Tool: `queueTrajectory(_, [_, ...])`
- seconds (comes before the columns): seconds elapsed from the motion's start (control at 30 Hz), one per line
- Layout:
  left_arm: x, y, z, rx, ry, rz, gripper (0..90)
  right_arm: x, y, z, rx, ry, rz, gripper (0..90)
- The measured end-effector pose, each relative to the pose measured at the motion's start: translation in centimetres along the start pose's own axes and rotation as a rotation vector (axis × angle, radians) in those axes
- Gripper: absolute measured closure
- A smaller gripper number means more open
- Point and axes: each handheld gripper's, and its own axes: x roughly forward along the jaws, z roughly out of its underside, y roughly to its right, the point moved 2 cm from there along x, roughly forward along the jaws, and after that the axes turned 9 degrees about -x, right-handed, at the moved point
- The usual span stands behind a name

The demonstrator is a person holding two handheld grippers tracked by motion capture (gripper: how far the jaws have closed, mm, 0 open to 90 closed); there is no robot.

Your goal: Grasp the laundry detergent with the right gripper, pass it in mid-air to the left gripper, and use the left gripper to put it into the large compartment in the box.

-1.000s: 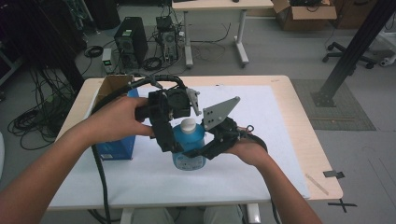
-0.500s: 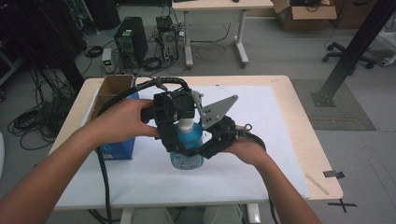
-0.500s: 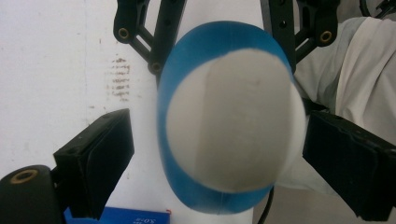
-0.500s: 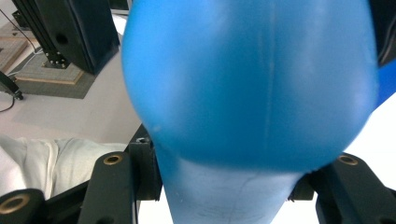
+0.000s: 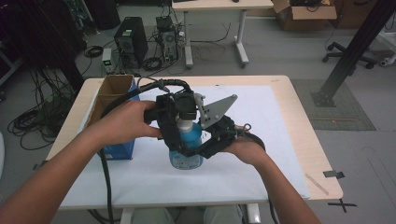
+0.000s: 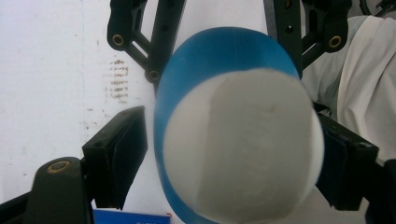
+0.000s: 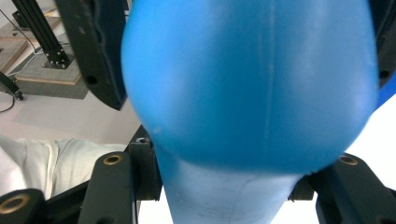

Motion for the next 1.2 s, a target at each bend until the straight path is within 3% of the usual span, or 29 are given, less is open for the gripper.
queueTrajectory(0.77, [0.05, 0.06, 0.06, 0.011, 0.0, -0.003, 36.9, 0.05, 0.02, -0.03, 0.001, -0.005, 0.005, 43.5])
queueTrajectory(1.2, [0.17, 0.24, 0.19, 0.019, -0.003, -0.018, 37.9, 0.27, -0.03, 0.03, -0.004, -0.008, 0.004, 43.4])
